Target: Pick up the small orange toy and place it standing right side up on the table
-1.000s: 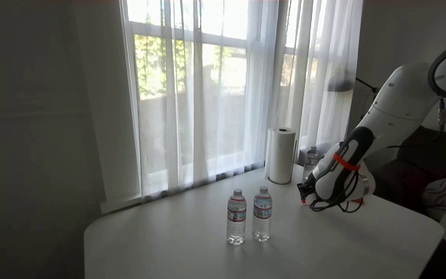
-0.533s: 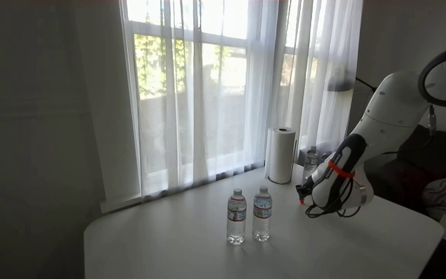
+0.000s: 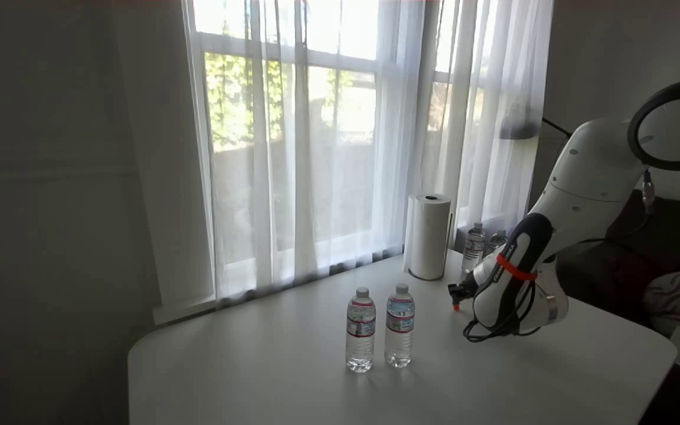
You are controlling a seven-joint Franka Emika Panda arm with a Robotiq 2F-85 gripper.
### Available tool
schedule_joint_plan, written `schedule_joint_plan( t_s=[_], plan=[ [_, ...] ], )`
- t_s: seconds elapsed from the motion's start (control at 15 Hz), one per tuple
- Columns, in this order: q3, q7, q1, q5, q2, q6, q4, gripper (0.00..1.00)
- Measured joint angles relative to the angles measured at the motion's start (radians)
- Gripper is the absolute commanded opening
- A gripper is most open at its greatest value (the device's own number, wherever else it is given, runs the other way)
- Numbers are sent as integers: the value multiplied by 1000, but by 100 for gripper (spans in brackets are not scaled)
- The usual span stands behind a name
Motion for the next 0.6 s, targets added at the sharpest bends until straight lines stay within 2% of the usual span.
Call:
schedule_joint_plan(
  t_s=[0.6],
  plan=[
    [35,-3,-20,12,50,134,-1,3]
  ],
)
